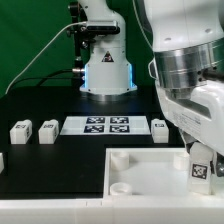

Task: Assemble one leg

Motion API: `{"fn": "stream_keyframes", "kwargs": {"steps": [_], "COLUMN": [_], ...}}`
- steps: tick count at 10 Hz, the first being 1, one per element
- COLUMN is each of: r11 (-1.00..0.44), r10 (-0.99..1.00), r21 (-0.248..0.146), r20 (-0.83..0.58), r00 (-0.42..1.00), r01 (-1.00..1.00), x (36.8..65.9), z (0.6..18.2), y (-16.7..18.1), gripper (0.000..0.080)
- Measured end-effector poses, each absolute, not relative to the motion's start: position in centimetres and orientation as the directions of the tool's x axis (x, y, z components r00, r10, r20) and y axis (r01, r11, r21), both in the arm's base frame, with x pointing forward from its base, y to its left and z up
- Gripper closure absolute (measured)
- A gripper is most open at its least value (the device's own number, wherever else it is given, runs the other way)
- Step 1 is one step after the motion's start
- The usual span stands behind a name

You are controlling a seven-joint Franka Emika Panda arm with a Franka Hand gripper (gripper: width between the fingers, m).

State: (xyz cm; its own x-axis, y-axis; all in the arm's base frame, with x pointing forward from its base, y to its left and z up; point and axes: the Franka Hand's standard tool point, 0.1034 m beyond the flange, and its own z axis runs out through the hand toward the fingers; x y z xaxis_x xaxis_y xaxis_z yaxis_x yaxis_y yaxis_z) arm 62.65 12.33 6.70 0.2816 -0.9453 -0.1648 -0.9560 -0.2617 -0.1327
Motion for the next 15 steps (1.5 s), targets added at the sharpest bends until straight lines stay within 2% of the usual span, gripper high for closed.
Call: {"fn": "stream_keyframes", "kwargs": {"steps": [1,3,4,5,7,8,9,11,12,15], "r11": [-0.381,-0.530,-0.706,-0.815,-0.805,-0.764,-0.663,-0.444,-0.281,0.222], "r10": [-0.904,-0.826,-0.688,-0.559,-0.573,-0.625,-0.731,-0.879,-0.944,-0.951], "r21": [-0.153,-0.175,-0.166,-0.163,-0.168,-0.170,-0.160,-0.138,-0.117,-0.028], "r20": [-0.146,-0.117,-0.069,-0.026,-0.030,-0.044,-0.076,-0.124,-0.148,-0.226], "r00": [0.402,0.552,0.722,0.829,0.819,0.780,0.678,0.460,0.296,-0.210], "r01": [-0.912,-0.830,-0.689,-0.555,-0.569,-0.622,-0.732,-0.885,-0.953,-0.975], "x": [62.66,62.67,62.87,63.43,63.40,63.39,63.20,63.10,63.06,63.37], "z": [6.68,6.68,6.89,7.28,7.22,7.22,7.11,7.01,6.99,6.86], "y": [12.23,12.19,11.98,11.91,11.95,12.05,12.09,12.13,12.25,12.08], "gripper": [0.0152,0.0150,0.0150,0.0150,0.0150,0.0392,0.0489,0.0492,0.0497,0.0502]}}
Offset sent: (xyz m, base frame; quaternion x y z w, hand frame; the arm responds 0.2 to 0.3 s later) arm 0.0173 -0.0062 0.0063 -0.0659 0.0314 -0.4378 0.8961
